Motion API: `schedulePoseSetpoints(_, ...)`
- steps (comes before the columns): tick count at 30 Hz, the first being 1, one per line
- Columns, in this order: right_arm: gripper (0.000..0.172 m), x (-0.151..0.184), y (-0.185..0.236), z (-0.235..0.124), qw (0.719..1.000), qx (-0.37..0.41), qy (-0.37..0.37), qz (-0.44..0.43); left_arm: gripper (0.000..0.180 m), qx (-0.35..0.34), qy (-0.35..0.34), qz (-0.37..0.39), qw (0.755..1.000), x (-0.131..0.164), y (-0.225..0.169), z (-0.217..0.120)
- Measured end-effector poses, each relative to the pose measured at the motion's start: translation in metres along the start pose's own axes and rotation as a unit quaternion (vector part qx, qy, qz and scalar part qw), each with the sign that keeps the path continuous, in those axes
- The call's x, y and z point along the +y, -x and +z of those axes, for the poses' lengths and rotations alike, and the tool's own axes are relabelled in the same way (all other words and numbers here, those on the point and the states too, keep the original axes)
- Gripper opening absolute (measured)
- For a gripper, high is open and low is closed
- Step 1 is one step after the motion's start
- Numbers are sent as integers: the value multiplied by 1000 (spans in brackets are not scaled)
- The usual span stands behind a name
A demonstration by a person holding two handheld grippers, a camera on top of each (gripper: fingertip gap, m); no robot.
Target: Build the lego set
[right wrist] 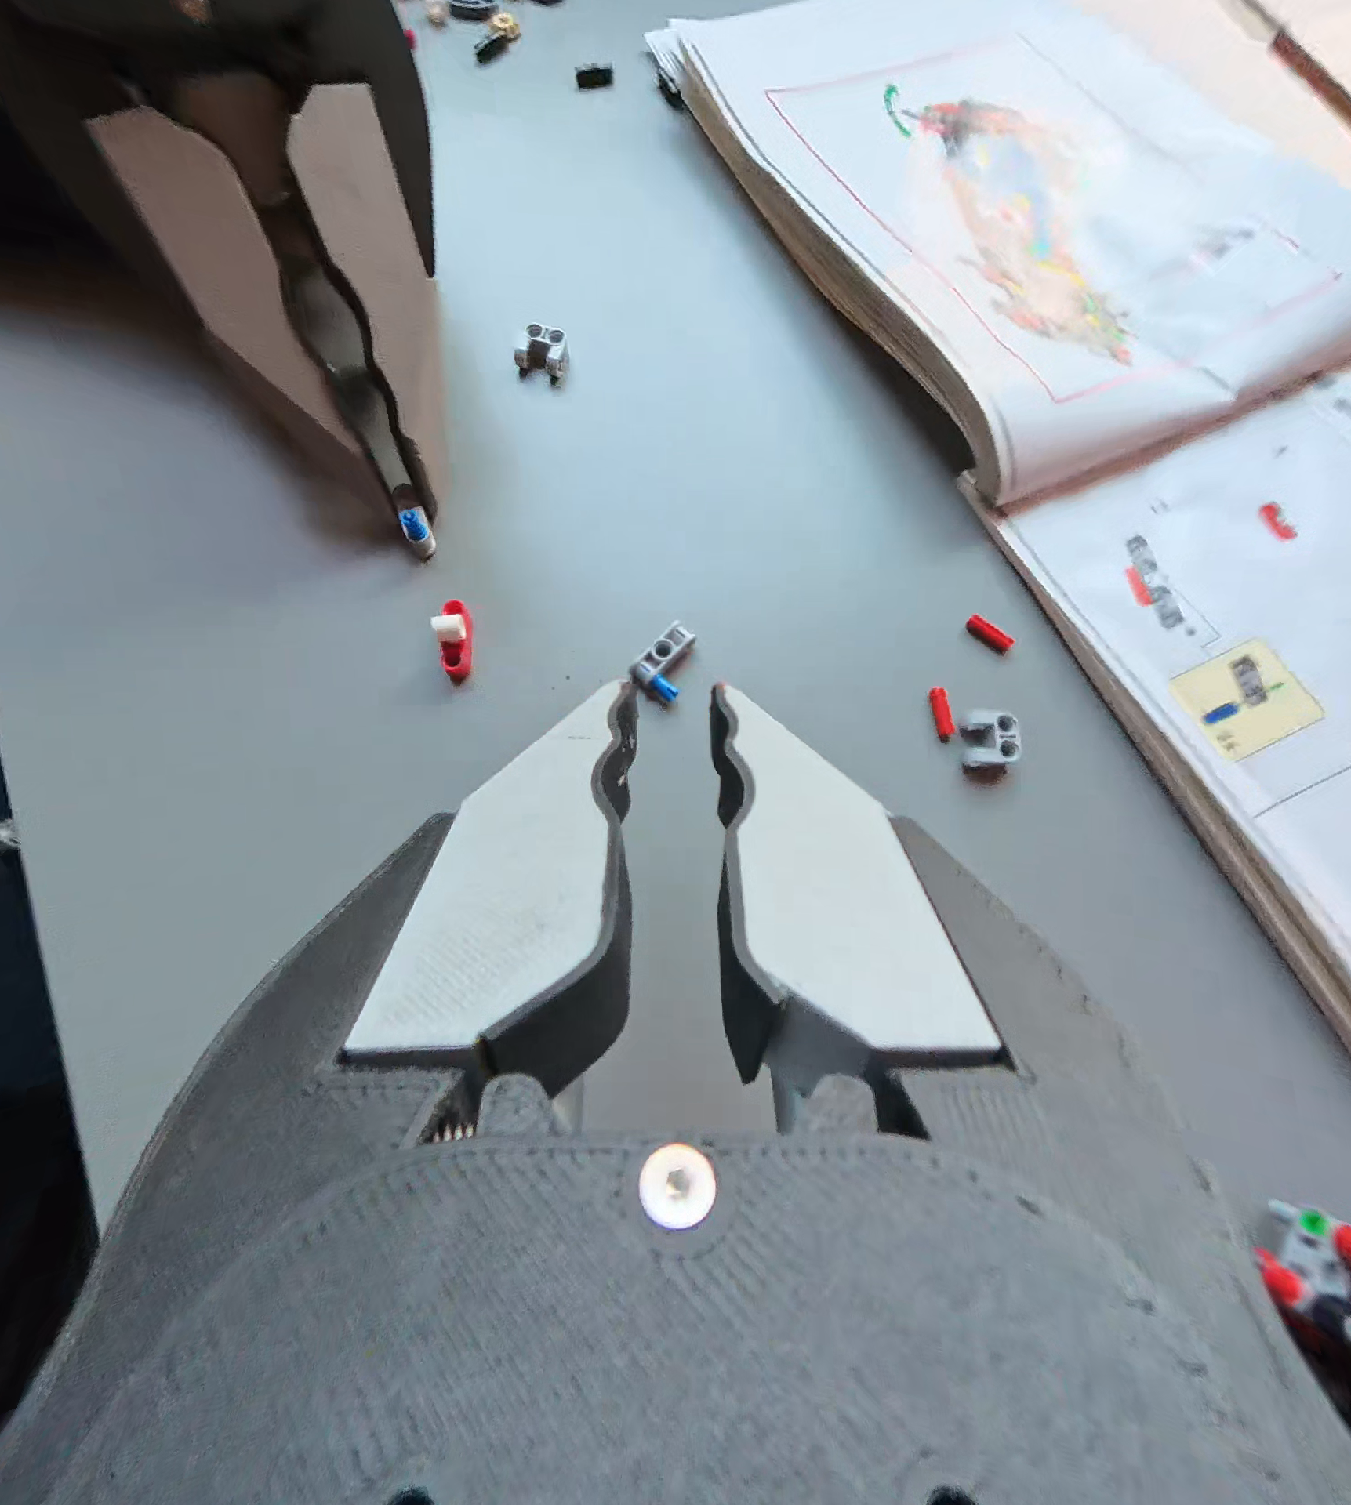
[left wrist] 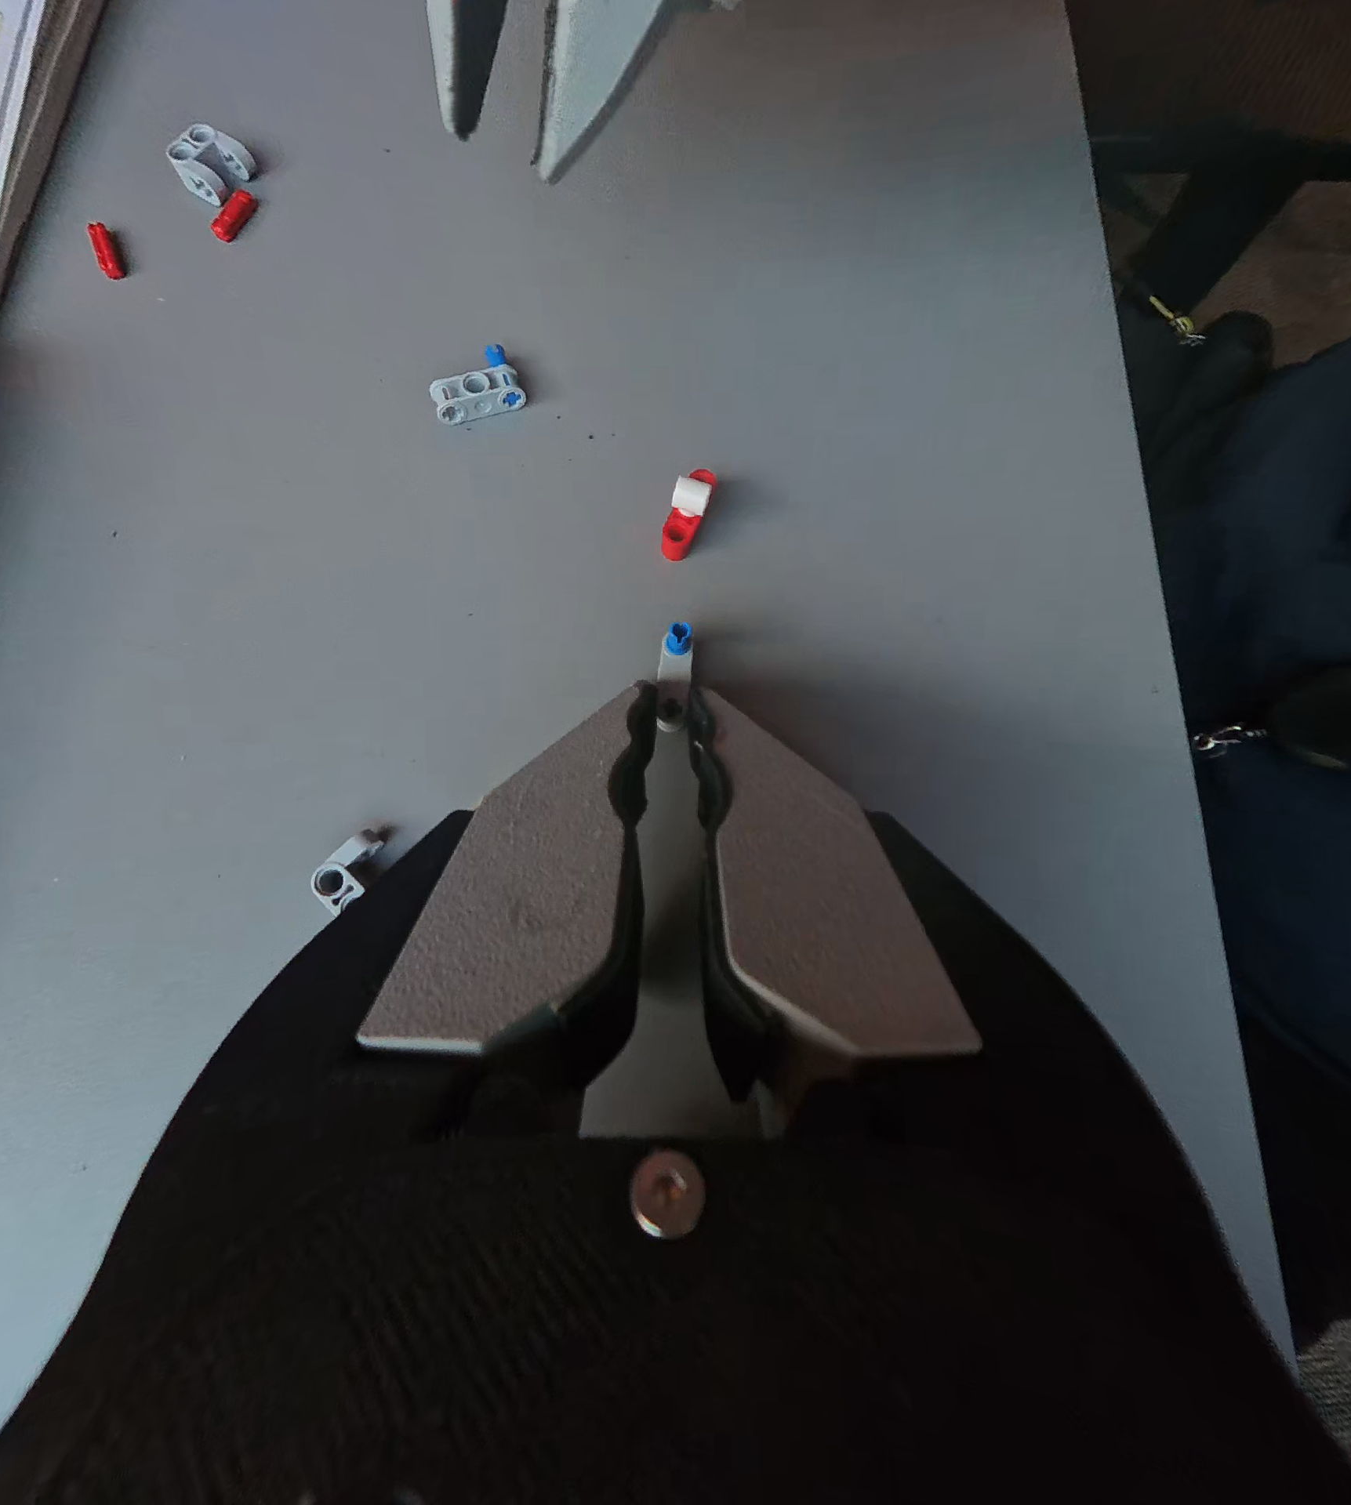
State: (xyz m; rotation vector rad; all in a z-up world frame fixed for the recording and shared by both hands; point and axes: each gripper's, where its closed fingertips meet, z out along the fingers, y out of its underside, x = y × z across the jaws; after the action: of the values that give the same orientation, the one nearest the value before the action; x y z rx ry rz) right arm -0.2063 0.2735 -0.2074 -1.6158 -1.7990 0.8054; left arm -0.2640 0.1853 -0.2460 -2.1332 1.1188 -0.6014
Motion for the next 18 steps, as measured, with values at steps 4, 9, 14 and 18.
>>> schedulePoseSetpoints(4,33,7,-1,21,997,-21,29,65,5,4,0,-2,1000,0,0,0)
schedulePoseSetpoints(9,23,13,-1,48,998,16,58,25,5,-3,-1,0,1000,-1,1,1)
schedulePoseSetpoints(14,6,17,15,39,997,-23,71,-36,5,3,1,10,1000,-10,4,11)
schedulePoseSetpoints(18,6,26,32,19,988,-5,55,-146,6,7,1,9,1000,-12,4,13)
